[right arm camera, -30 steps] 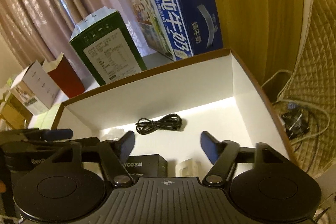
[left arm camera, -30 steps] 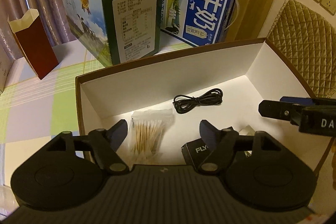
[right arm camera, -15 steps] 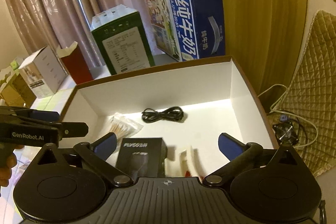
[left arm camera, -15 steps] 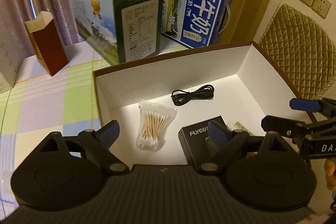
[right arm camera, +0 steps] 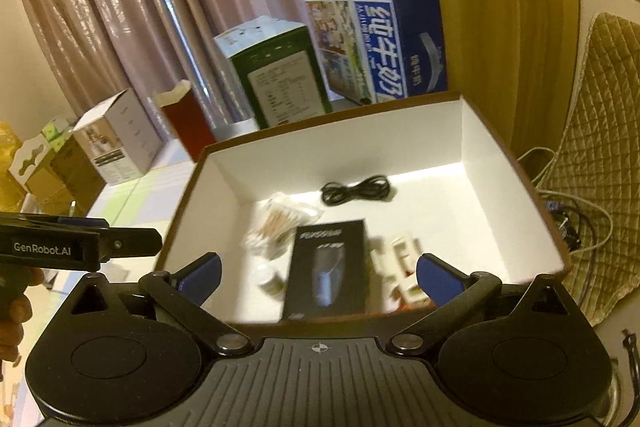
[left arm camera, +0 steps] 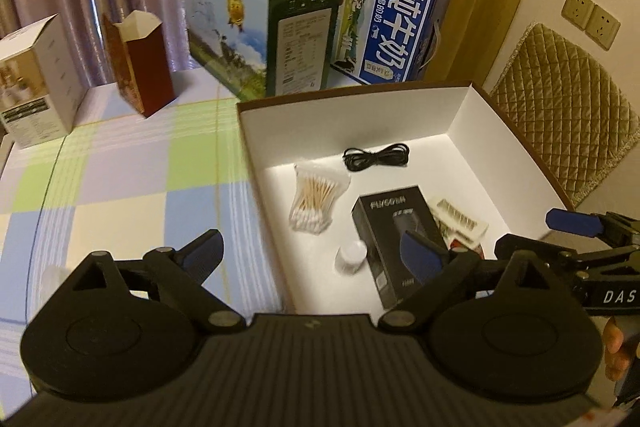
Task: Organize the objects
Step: 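Withdraw both tools from the box back toward the table items, then move both tools toward the purple tube and the blue floss box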
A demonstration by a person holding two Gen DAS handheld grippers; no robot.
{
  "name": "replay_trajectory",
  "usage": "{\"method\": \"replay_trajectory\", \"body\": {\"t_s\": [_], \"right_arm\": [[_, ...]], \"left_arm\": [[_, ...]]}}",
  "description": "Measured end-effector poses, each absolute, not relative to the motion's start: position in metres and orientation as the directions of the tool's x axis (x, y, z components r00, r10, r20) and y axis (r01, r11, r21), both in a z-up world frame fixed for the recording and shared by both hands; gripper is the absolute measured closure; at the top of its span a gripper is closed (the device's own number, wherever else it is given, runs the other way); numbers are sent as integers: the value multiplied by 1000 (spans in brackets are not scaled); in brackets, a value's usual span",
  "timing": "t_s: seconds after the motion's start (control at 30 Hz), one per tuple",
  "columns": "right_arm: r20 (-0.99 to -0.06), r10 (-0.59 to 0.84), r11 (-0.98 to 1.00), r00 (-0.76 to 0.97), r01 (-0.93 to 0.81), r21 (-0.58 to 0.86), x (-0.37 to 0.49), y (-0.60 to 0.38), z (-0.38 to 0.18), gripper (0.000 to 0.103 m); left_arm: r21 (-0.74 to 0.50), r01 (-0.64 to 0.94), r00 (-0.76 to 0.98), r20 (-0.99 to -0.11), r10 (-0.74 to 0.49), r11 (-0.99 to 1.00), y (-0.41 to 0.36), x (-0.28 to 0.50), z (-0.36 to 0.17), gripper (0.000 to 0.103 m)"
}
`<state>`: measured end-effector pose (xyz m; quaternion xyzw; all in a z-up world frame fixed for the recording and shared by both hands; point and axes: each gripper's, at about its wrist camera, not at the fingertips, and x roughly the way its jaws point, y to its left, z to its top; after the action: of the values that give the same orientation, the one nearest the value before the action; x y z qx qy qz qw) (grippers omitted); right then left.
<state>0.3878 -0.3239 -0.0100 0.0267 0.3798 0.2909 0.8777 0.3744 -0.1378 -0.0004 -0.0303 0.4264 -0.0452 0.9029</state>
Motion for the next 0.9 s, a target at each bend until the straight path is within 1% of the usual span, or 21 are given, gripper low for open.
{"method": "replay_trajectory", "body": {"t_s": [0.37, 0.9], "right_arm": [[-669, 550, 808, 500, -522, 275, 328, -303, -11, 2], [-716, 563, 787, 413, -533, 311, 253, -250, -32, 2]], "left_arm": [[-118, 27, 615, -781, -110, 993, -109, 312, -5, 10], [-92, -30, 573, -817, -58, 995, -43, 234, -20, 10]]}}
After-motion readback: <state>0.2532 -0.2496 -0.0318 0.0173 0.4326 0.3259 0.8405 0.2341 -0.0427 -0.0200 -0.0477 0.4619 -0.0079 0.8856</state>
